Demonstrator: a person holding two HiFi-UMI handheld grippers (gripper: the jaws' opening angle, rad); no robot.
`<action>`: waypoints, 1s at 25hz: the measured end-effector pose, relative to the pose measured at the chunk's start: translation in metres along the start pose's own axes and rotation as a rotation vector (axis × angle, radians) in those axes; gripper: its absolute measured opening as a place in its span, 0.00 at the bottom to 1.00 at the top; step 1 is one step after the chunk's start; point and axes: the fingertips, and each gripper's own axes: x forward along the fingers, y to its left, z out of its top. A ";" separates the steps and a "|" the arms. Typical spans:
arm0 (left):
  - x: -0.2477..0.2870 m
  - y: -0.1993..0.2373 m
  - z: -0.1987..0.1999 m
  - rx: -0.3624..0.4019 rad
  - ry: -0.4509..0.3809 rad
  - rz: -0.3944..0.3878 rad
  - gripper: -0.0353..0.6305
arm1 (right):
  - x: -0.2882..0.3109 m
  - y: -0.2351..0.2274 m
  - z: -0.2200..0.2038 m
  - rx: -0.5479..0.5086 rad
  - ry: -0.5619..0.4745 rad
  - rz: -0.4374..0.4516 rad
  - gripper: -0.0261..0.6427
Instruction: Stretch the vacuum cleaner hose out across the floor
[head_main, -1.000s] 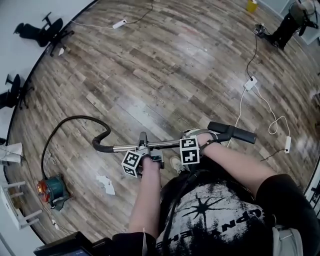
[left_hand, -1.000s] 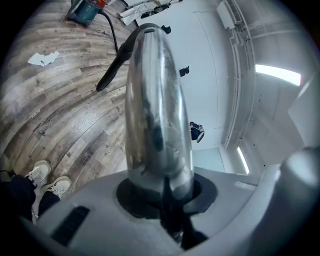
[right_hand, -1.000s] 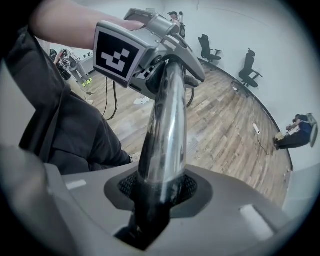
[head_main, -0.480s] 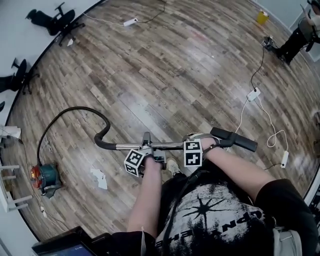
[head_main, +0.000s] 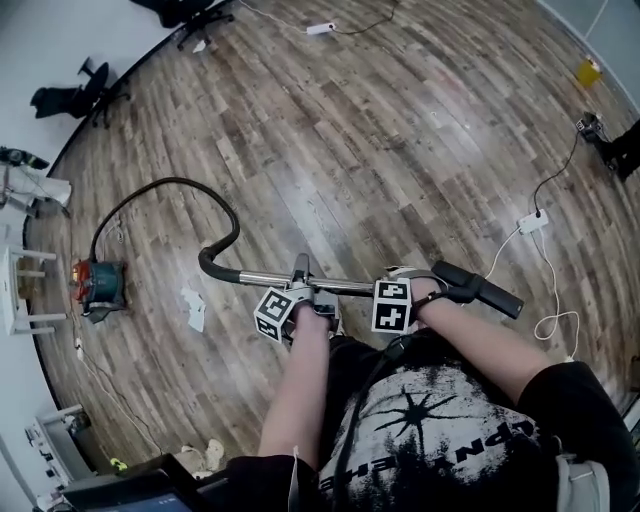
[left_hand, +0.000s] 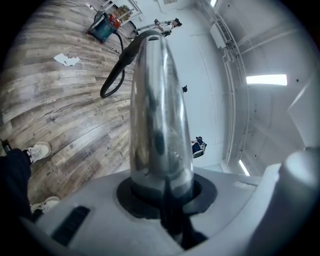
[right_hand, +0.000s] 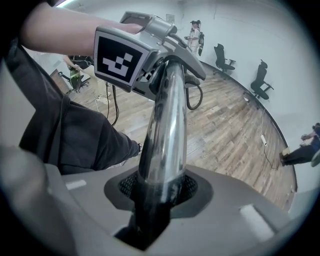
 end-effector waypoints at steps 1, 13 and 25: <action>-0.004 -0.001 -0.009 -0.003 -0.010 0.004 0.14 | -0.004 0.003 -0.009 -0.013 -0.001 0.006 0.23; -0.025 -0.002 -0.046 -0.017 0.013 0.012 0.14 | -0.019 0.024 -0.038 -0.041 0.000 0.009 0.23; -0.036 0.009 -0.063 0.007 0.153 -0.024 0.14 | -0.011 0.063 -0.039 0.106 0.030 -0.080 0.23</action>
